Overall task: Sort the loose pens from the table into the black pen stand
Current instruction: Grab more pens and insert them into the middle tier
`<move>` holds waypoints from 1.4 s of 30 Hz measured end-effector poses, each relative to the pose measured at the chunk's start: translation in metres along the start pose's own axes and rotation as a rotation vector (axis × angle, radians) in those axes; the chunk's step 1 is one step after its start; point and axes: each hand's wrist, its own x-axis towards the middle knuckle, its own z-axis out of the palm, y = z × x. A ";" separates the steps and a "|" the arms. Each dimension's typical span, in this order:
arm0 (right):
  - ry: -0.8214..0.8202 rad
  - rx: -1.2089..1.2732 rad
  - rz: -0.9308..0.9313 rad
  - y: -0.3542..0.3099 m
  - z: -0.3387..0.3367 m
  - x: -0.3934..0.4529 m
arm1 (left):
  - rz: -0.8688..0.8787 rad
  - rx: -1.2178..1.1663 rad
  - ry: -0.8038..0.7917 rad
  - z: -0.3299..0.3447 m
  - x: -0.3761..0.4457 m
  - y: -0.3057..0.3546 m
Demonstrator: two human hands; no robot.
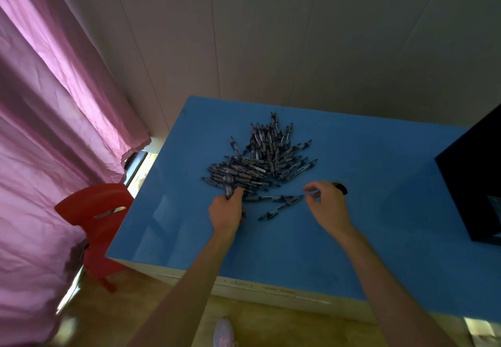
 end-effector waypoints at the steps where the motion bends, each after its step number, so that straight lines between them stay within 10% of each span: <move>1: 0.000 -0.003 0.003 0.000 0.000 -0.002 | 0.028 -0.011 -0.028 0.000 -0.002 -0.001; 16: 0.010 -0.018 0.031 0.011 -0.019 -0.022 | 0.387 0.846 -0.276 0.023 -0.011 0.001; 30: 0.004 -0.034 0.019 0.020 -0.009 -0.029 | -0.006 -0.203 -0.300 -0.003 0.006 -0.008; 42: -0.013 -0.037 0.030 0.023 -0.007 -0.031 | 0.324 -0.087 -0.202 -0.007 0.005 0.012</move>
